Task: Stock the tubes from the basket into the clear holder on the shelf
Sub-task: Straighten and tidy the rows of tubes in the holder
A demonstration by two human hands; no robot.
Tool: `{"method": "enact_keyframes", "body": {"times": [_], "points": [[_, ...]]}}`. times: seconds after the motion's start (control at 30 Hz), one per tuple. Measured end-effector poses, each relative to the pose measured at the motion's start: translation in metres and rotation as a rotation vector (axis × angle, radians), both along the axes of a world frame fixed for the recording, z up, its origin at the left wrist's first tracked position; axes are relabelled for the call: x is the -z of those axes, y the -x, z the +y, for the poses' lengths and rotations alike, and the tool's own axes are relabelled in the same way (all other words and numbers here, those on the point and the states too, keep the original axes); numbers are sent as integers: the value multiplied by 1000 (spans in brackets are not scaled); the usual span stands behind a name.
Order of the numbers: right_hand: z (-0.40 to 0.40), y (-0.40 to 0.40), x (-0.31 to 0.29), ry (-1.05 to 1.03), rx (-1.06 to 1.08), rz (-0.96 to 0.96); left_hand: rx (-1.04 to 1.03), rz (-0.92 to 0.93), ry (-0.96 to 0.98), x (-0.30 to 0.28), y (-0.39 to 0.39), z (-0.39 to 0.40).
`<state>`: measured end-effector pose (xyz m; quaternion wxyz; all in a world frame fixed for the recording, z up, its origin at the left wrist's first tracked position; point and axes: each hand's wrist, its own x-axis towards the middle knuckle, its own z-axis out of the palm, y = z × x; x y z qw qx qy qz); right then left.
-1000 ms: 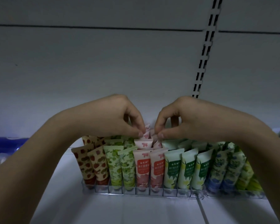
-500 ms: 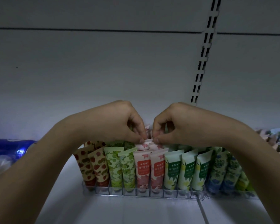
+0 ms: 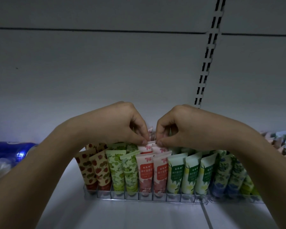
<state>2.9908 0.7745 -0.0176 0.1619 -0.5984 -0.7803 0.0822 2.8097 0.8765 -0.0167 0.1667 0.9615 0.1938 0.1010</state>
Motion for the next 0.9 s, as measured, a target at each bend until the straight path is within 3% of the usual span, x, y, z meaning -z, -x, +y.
{"method": "enact_keyframes", "body": {"times": [0.2, 0.4, 0.7, 0.9], "points": [[0, 0, -2, 9, 4, -17, -2, 8, 19, -1, 0, 0], [-1, -11, -12, -203, 72, 38, -89, -153, -42, -4, 1, 2], [9, -9, 2, -66, 70, -41, -69, -99, -33, 12, -10, 3], [11, -7, 5, -92, 86, -66, -40, -104, -3, 11, -9, 5]]}}
